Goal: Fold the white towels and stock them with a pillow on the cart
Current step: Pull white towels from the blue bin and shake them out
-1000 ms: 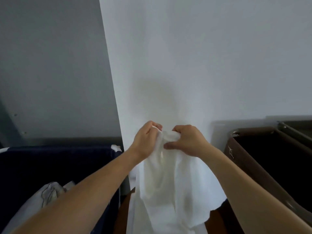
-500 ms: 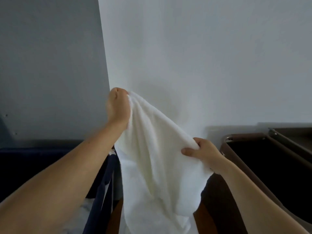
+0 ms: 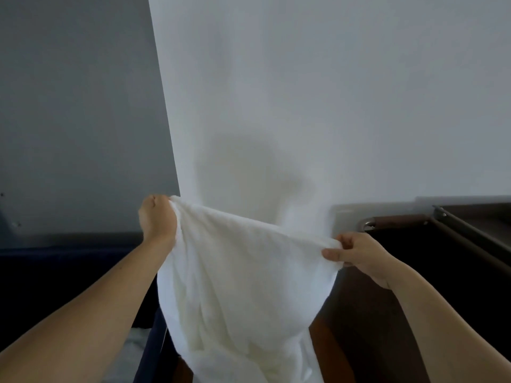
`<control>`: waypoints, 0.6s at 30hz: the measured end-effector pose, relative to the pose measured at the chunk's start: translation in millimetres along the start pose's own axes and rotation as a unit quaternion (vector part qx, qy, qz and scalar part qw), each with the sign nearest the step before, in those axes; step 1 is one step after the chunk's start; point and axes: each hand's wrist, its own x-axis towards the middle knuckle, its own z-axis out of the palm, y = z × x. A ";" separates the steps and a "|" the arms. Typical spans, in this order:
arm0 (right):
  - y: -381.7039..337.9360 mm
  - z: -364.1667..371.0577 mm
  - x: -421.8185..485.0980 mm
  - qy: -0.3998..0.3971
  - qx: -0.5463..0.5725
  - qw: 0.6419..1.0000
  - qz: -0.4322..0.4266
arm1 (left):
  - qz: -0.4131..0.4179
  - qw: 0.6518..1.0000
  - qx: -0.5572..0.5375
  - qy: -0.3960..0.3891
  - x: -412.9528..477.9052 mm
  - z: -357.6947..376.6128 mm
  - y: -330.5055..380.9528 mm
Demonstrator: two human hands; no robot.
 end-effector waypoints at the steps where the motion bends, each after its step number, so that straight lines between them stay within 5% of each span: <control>1: 0.1 -1.6 -0.2 0.000 0.007 1.000 -0.004 | -0.012 1.000 0.008 0.011 1.4 -2.8 -6.4; 5: -1.5 4.3 -4.7 -0.051 -0.088 0.995 0.010 | -0.054 0.998 0.019 0.022 6.0 -11.1 -17.1; 10: -14.6 2.7 14.1 0.221 -0.089 0.970 -0.040 | 0.000 0.997 0.073 -0.038 -2.8 -11.5 -19.7; 14: -2.0 -10.7 21.5 0.064 -0.280 0.954 0.086 | 0.065 0.992 0.106 -0.018 3.2 -24.2 -21.1; 16: 8.4 -11.8 21.9 0.033 -0.176 0.970 0.164 | 0.101 0.985 0.136 -0.031 0.4 -27.6 -24.3; 18: 10.6 -11.2 24.4 0.091 -0.005 0.982 0.164 | 0.103 0.982 0.157 -0.027 -2.3 -30.2 -30.2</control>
